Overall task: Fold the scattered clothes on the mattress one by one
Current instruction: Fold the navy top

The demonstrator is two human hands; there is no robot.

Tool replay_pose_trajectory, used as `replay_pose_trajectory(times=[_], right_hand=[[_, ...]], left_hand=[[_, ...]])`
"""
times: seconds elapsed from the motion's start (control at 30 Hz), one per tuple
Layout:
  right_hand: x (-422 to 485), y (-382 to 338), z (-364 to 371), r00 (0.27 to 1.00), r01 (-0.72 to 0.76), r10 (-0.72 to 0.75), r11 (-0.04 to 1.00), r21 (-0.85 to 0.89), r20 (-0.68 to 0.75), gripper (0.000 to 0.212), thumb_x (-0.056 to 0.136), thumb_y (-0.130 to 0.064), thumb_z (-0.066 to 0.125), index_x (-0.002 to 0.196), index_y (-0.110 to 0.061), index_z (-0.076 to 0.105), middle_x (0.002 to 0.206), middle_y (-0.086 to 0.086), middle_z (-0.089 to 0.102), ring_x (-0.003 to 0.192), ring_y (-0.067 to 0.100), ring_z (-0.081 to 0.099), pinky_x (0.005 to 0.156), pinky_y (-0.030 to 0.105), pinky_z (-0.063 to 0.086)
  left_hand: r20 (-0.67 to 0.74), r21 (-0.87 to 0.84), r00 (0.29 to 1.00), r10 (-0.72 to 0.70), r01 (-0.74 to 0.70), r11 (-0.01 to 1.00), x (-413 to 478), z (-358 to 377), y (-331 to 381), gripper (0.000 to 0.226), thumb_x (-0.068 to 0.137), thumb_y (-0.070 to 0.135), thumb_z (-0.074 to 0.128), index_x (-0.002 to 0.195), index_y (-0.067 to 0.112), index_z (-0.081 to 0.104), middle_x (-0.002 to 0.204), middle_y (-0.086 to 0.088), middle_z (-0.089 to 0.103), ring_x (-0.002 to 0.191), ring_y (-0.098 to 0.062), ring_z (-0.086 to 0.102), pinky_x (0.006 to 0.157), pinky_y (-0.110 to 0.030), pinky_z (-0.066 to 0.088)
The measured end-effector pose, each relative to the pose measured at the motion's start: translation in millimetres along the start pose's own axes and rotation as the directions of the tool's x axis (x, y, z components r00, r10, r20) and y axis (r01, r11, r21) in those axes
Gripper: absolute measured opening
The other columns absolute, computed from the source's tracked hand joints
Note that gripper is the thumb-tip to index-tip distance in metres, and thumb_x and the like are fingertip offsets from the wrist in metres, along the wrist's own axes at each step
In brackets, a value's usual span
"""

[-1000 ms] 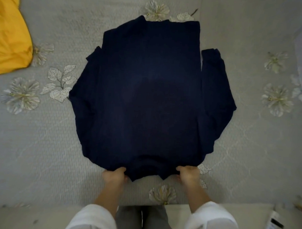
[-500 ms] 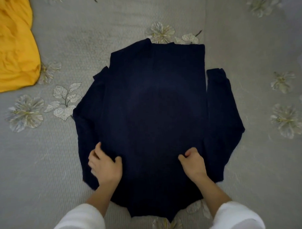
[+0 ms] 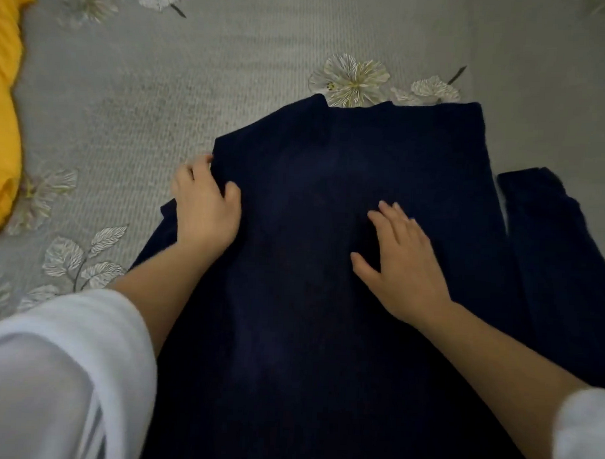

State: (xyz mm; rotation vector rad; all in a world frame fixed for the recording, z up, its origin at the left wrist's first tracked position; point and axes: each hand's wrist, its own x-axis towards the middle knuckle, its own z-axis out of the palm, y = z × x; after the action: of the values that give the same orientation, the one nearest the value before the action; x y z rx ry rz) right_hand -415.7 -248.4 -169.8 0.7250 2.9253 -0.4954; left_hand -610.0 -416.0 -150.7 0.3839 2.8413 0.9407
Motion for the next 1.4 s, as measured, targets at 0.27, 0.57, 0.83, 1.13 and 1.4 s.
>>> replay_pose_trajectory(times=[0.27,0.57,0.83,1.13,1.4], right_hand=[[11.0,13.8,16.2,0.999,-0.008,0.005,0.996,-0.087,-0.036,0.066,0.094,-0.051,0.021,0.15,-0.016,0.026,0.159,0.001,0.016,0.147,0.012,0.005,0.119,0.033,0.002],[13.6,16.7,19.2,0.999,-0.016,0.011,0.992,-0.126,-0.041,0.063,0.093,-0.047,0.031,0.146,-0.014,0.033,0.156,0.004,0.026,0.146,0.016,0.018,0.116,0.039,0.014],[14.7,17.6,21.2,0.997,-0.015,0.004,0.989,-0.148,-0.076,0.062,0.093,-0.047,0.032,0.145,-0.014,0.036,0.155,0.004,0.03,0.145,0.017,0.022,0.113,0.04,0.019],[21.3,18.5,12.0,0.993,0.011,-0.006,0.999,0.04,-0.118,0.055,0.089,-0.045,0.039,0.136,-0.017,0.048,0.144,-0.002,0.045,0.134,0.015,0.037,0.107,0.033,0.027],[143.2,115.3,-80.7,0.8,-0.498,0.598,0.613,0.614,0.052,0.028,0.091,-0.026,0.06,0.108,-0.005,0.052,0.098,0.01,0.059,0.072,0.014,0.053,0.055,0.021,0.047]], left_hand=[[0.222,-0.232,0.885,-0.41,0.456,0.859,78.9,-0.5,16.5,0.021,0.089,0.033,0.058,0.091,0.013,0.055,0.085,-0.006,0.055,0.082,-0.023,0.056,0.063,-0.028,0.045],[0.669,-0.212,0.599,-0.439,0.721,0.659,118.5,-14.5,53.4,0.022,0.089,0.037,0.059,0.085,0.016,0.065,0.078,0.001,0.069,0.077,-0.015,0.064,0.074,-0.032,0.05],[0.216,-0.709,0.884,-0.415,0.434,0.555,141.3,-7.6,30.8,0.023,0.083,-0.002,0.057,0.087,0.02,0.056,0.094,-0.005,0.065,0.088,-0.02,0.065,0.063,-0.027,0.058],[0.011,0.157,0.975,0.224,-0.223,0.962,71.1,26.7,29.2,0.066,0.095,0.028,0.053,0.15,0.011,0.021,0.158,-0.017,0.01,0.147,-0.03,0.005,0.118,-0.042,0.003],[0.377,0.417,0.897,0.231,-0.386,0.822,24.0,77.1,28.5,0.065,0.092,0.059,0.009,0.151,0.035,-0.006,0.159,-0.007,-0.018,0.145,-0.019,-0.02,0.117,-0.038,-0.01]])
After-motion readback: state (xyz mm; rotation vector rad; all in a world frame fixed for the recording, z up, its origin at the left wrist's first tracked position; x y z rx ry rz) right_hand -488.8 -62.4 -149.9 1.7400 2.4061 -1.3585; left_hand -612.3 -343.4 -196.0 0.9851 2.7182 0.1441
